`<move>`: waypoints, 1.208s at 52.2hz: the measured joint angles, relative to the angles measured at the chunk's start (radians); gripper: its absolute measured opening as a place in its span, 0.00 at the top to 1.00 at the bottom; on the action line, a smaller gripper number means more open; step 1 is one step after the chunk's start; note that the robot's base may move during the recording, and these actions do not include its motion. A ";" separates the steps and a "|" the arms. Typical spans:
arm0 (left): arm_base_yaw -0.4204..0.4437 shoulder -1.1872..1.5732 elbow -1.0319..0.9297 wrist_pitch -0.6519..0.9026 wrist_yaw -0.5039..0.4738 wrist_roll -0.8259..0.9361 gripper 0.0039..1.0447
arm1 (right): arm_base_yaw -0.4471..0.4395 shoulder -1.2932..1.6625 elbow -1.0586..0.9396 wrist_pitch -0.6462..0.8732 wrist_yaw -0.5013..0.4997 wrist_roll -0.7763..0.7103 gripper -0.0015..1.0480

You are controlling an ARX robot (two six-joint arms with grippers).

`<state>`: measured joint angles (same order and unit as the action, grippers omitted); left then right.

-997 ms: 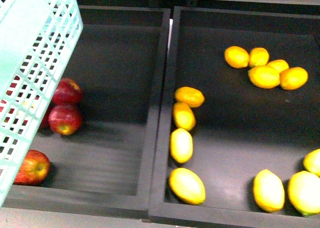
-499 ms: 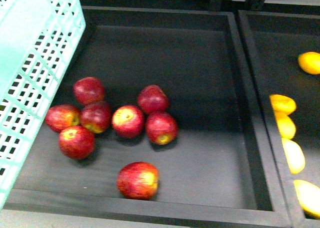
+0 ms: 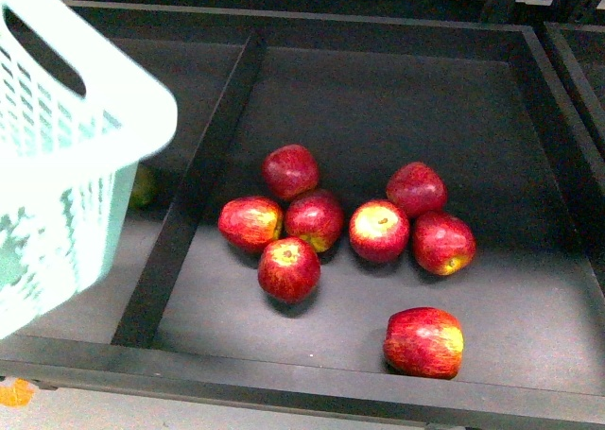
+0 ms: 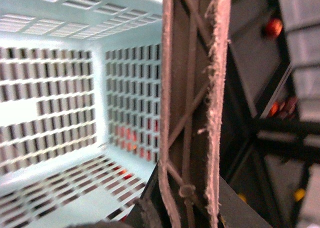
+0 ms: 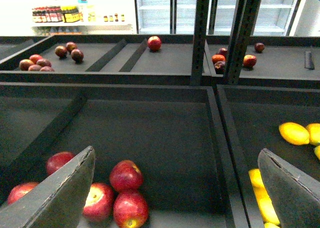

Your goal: Pick lemon and mango into basket

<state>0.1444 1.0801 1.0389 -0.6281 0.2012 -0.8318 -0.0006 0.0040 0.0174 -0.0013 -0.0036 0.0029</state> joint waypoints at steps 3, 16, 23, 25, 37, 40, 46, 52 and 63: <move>-0.055 0.072 0.016 0.050 -0.024 0.116 0.95 | 0.000 0.000 0.000 0.000 0.000 0.000 0.08; -0.232 0.288 0.179 0.174 0.037 0.143 0.95 | 0.000 0.000 0.000 0.000 0.001 0.000 0.08; -0.325 0.374 0.237 0.176 0.084 0.080 0.95 | 0.000 0.000 0.000 0.000 0.001 0.000 0.08; -0.356 0.397 0.253 0.180 0.088 0.066 0.95 | 0.000 0.000 0.000 0.000 0.001 0.000 0.08; -0.546 0.462 0.321 0.264 0.061 0.005 0.95 | 0.000 0.000 0.000 0.000 0.001 0.000 0.08; -0.594 0.463 0.326 0.274 0.065 -0.005 0.95 | 0.000 0.000 0.000 0.000 0.001 0.000 0.08; -0.630 0.464 0.326 0.282 0.090 -0.022 0.95 | 0.000 0.000 0.000 0.000 0.001 0.000 0.08; -0.637 0.464 0.326 0.282 0.093 -0.042 0.95 | 0.000 0.000 0.000 0.000 0.001 0.000 0.08; -0.626 0.465 0.326 0.282 0.061 -0.031 0.95 | -0.003 0.005 0.002 -0.006 -0.006 0.012 0.08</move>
<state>-0.4812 1.5448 1.3647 -0.3466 0.2626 -0.8623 -0.0032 0.0090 0.0193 -0.0078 -0.0101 0.0147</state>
